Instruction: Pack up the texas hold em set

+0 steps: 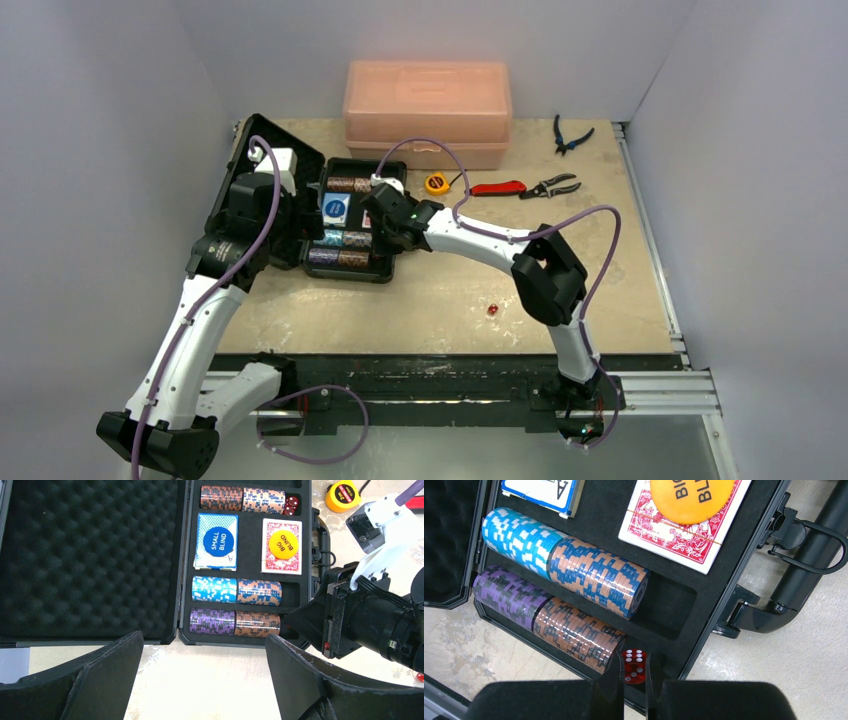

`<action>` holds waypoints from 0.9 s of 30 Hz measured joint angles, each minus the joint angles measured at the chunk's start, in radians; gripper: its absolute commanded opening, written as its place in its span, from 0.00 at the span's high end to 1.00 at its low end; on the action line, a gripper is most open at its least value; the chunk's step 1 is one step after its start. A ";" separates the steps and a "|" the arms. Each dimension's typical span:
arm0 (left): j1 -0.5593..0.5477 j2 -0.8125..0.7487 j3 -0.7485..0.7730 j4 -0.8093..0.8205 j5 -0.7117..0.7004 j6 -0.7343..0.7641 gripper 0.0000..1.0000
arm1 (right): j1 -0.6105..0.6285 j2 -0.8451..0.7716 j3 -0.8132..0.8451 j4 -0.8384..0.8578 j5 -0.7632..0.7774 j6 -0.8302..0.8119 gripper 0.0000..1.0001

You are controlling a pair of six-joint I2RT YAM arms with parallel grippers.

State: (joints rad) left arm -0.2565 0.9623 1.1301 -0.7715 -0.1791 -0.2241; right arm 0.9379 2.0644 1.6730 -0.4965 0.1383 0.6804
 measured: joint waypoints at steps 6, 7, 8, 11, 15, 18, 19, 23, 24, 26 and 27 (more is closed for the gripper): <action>0.000 -0.001 0.000 0.000 0.000 0.000 0.08 | 0.000 0.000 -0.013 0.003 0.000 0.000 1.00; 0.000 -0.001 0.000 0.000 0.000 0.000 0.08 | 0.000 0.000 -0.016 0.001 0.000 0.000 1.00; 0.000 -0.001 0.000 0.000 0.000 0.000 0.08 | 0.000 0.000 -0.019 0.003 0.000 0.000 1.00; 0.000 -0.001 0.000 0.000 0.000 0.000 0.08 | 0.000 0.000 -0.031 0.005 0.000 0.000 1.00; 0.000 -0.002 0.000 0.000 0.000 0.000 0.08 | 0.000 0.000 -0.049 0.023 0.000 0.001 1.00; 0.000 -0.002 0.000 0.000 0.000 0.000 0.08 | 0.003 -0.001 -0.064 0.044 -0.001 0.002 1.00; 0.000 -0.002 0.000 0.000 0.000 0.000 0.08 | 0.004 -0.001 -0.068 0.049 -0.001 0.002 1.00; 0.000 -0.002 0.000 0.000 0.000 0.000 0.08 | 0.005 -0.001 -0.077 0.063 -0.001 0.004 1.00; 0.000 -0.002 0.000 0.000 0.000 0.000 0.08 | 0.005 -0.001 -0.079 0.065 -0.001 0.005 1.00; 0.000 -0.002 0.000 0.000 0.000 0.000 0.08 | 0.005 -0.003 -0.085 0.071 -0.002 0.006 1.00; 0.000 -0.002 0.000 0.000 0.000 0.000 0.08 | 0.005 -0.005 -0.089 0.076 -0.002 0.007 1.00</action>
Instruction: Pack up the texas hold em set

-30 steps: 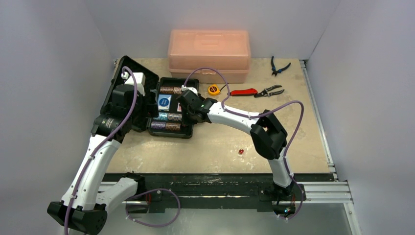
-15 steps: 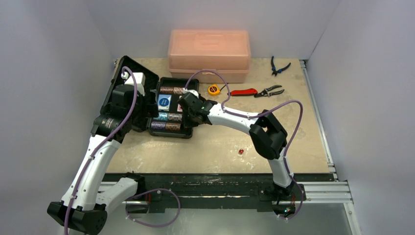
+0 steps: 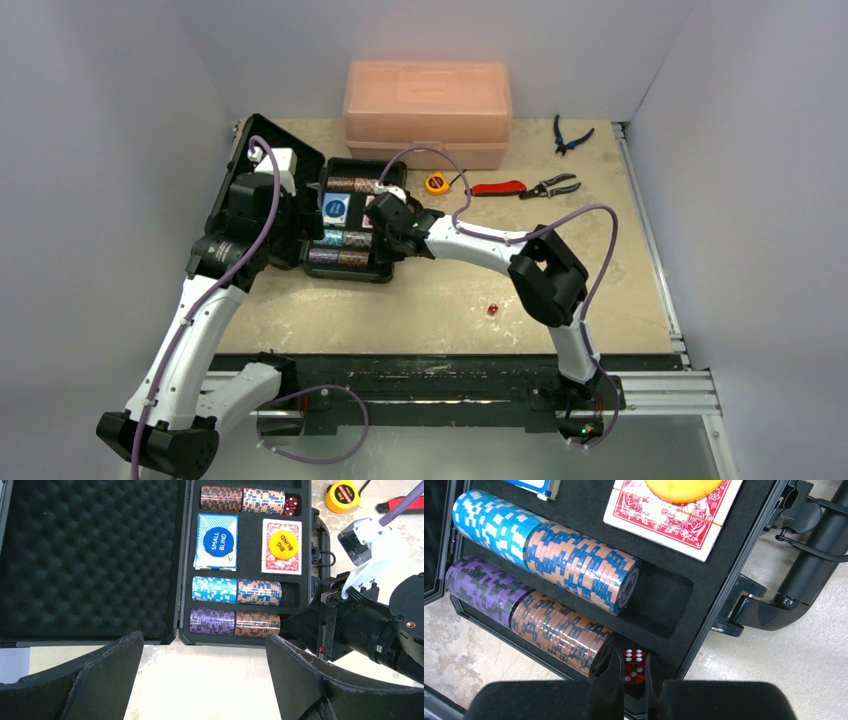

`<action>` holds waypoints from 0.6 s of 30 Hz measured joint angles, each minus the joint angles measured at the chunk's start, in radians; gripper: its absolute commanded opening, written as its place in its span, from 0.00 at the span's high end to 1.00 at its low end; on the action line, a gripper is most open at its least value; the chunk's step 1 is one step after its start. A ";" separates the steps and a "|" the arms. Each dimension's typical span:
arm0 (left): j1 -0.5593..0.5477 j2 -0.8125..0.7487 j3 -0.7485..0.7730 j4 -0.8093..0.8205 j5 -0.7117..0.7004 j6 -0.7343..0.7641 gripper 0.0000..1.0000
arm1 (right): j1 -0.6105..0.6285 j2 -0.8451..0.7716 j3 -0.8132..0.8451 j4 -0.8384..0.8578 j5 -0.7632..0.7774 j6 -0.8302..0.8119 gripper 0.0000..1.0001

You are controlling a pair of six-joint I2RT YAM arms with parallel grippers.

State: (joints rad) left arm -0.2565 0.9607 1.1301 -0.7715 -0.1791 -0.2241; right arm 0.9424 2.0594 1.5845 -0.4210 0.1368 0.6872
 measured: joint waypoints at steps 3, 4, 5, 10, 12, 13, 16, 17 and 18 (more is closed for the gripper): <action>0.000 0.000 0.000 0.000 0.000 0.000 0.08 | 0.000 -0.006 -0.010 0.010 0.000 0.001 0.99; 0.000 0.000 0.000 0.000 0.000 0.000 0.08 | 0.000 -0.008 -0.016 0.016 0.000 0.001 0.98; 0.000 0.000 0.000 0.000 0.000 0.000 0.08 | 0.000 -0.011 -0.021 0.021 0.000 0.002 0.96; 0.000 0.000 0.000 0.000 0.000 0.000 0.08 | 0.000 -0.026 -0.042 0.037 -0.002 0.005 0.91; 0.000 0.000 0.000 0.000 0.000 0.000 0.08 | 0.000 -0.027 -0.045 0.040 -0.001 0.006 0.89; 0.000 0.000 0.000 0.000 0.000 0.000 0.08 | 0.000 -0.027 -0.047 0.042 -0.001 0.007 0.88; 0.000 0.000 0.000 0.000 0.000 0.000 0.08 | 0.000 -0.033 -0.052 0.044 -0.001 0.008 0.81; 0.000 0.000 0.000 0.000 0.000 0.000 0.08 | 0.000 -0.034 -0.053 0.044 -0.001 0.009 0.79; 0.000 0.000 0.000 0.000 0.000 0.000 0.08 | 0.000 -0.034 -0.053 0.045 -0.001 0.009 0.77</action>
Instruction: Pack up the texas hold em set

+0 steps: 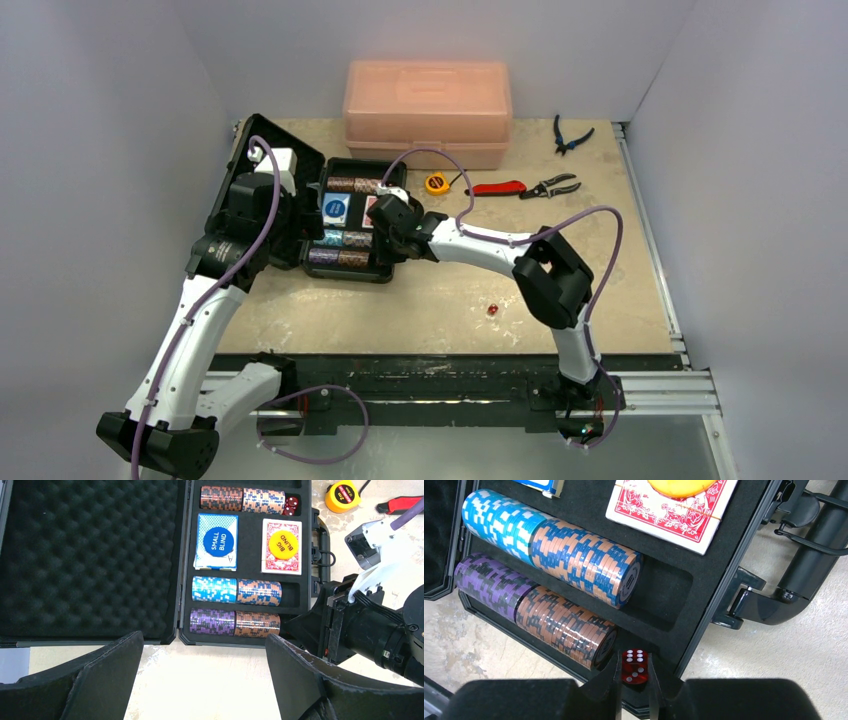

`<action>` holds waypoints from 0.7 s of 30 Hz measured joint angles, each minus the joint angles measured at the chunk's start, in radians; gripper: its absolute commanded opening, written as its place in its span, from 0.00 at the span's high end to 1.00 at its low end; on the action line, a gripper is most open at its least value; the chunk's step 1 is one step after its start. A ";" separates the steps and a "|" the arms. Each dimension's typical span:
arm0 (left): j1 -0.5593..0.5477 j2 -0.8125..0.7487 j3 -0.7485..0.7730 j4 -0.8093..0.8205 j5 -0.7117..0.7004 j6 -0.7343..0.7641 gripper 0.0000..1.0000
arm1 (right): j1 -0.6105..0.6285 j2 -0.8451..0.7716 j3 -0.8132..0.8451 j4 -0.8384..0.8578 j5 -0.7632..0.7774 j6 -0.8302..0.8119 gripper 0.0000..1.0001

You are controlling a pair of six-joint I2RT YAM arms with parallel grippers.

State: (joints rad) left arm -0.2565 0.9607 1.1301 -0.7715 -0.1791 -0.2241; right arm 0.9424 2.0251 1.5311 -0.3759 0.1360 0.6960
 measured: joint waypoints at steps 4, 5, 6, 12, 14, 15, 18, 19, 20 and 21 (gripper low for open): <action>0.000 0.000 0.000 0.000 0.000 0.000 0.08 | 0.000 -0.007 -0.006 0.002 0.000 0.002 0.69; 0.000 0.000 0.000 0.000 0.000 0.000 0.08 | 0.000 -0.010 -0.009 0.002 0.000 0.002 0.68; 0.000 0.000 0.000 0.000 0.000 0.000 0.08 | 0.000 -0.014 -0.012 0.002 0.000 0.003 0.66; 0.000 0.000 0.000 0.000 0.000 0.000 0.08 | 0.002 -0.039 -0.019 -0.028 0.003 0.002 0.58; 0.000 0.000 0.000 0.000 0.000 0.000 0.08 | 0.002 -0.039 -0.019 -0.031 0.002 0.002 0.54; 0.000 0.000 0.000 0.000 0.000 0.000 0.08 | 0.002 -0.039 -0.019 -0.029 0.002 0.003 0.51; 0.000 0.000 0.000 0.000 0.000 0.000 0.08 | 0.006 -0.045 -0.019 -0.028 0.003 0.003 0.40; 0.000 0.000 0.000 0.000 0.000 0.000 0.08 | 0.007 -0.049 -0.019 -0.029 0.002 0.003 0.36; 0.000 0.000 0.000 0.000 0.000 0.000 0.08 | 0.007 -0.054 -0.019 -0.032 0.005 0.002 0.32; 0.000 0.000 0.000 0.000 0.000 0.000 0.08 | 0.006 -0.058 -0.019 -0.042 0.008 0.001 0.29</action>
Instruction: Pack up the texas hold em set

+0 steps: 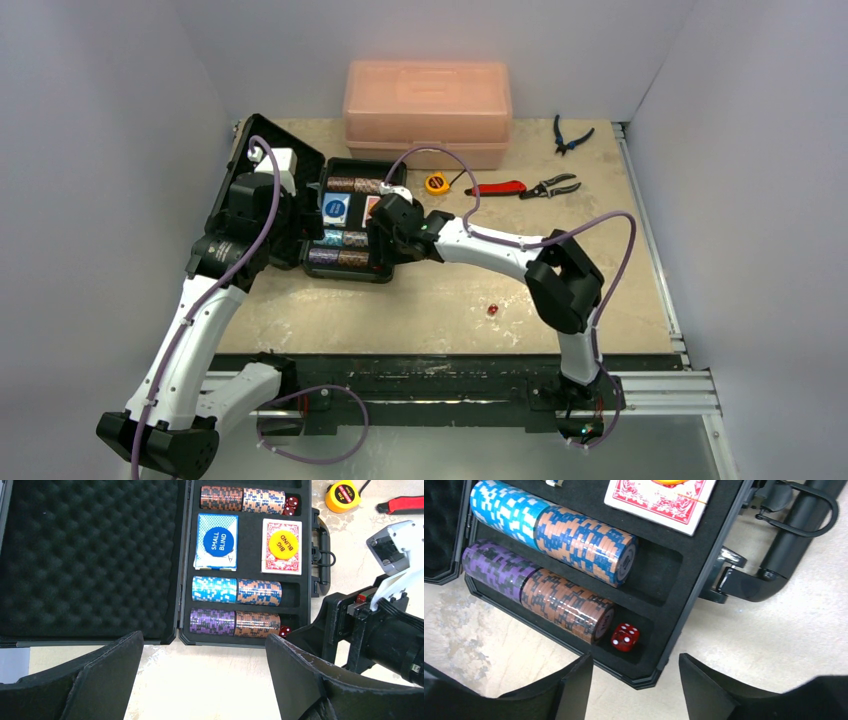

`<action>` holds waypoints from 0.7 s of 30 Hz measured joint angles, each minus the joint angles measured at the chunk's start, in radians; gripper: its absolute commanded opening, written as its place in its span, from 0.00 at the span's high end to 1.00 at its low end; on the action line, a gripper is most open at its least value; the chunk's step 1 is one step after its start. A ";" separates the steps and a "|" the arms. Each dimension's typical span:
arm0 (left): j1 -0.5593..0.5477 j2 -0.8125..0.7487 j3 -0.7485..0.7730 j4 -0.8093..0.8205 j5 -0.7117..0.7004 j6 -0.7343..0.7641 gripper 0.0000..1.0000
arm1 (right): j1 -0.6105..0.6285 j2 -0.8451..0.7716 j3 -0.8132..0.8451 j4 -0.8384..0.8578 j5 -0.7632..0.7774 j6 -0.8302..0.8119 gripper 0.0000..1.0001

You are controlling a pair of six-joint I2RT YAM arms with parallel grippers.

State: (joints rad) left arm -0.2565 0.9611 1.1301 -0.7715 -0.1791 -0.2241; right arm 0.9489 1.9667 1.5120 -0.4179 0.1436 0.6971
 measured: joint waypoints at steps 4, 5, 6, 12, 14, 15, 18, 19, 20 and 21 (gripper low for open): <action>0.000 0.002 0.000 0.000 0.000 0.000 0.08 | -0.001 -0.016 -0.002 -0.031 0.021 -0.001 0.15; 0.000 0.003 0.000 0.000 0.000 0.000 0.08 | -0.001 -0.020 -0.003 -0.038 0.025 -0.002 0.10; 0.000 0.003 0.000 0.000 0.000 0.000 0.08 | -0.001 -0.023 -0.003 -0.042 0.028 -0.002 0.07; 0.000 0.009 0.000 0.000 0.000 0.000 0.08 | -0.001 -0.058 -0.005 -0.065 0.056 -0.004 0.01; 0.000 0.010 0.000 0.000 0.000 0.000 0.08 | -0.001 -0.080 -0.008 -0.072 0.068 -0.006 0.01; 0.000 0.011 0.000 0.000 0.000 0.000 0.08 | -0.001 -0.094 -0.009 -0.077 0.076 -0.006 0.01; 0.000 0.013 0.000 0.000 0.000 0.000 0.08 | -0.001 -0.132 -0.014 -0.087 0.094 -0.006 0.01; 0.000 0.013 0.000 0.000 0.000 0.000 0.08 | -0.001 -0.145 -0.020 -0.089 0.102 -0.006 0.01; 0.000 0.013 0.000 0.000 0.000 0.000 0.08 | -0.001 -0.164 -0.032 -0.092 0.110 -0.006 0.01; 0.000 0.013 0.000 0.000 0.000 0.000 0.08 | -0.001 -0.179 -0.041 -0.098 0.121 -0.006 0.01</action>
State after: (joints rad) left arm -0.2565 0.9745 1.1301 -0.7715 -0.1795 -0.2241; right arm 0.9478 1.7882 1.4712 -0.5159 0.2642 0.6910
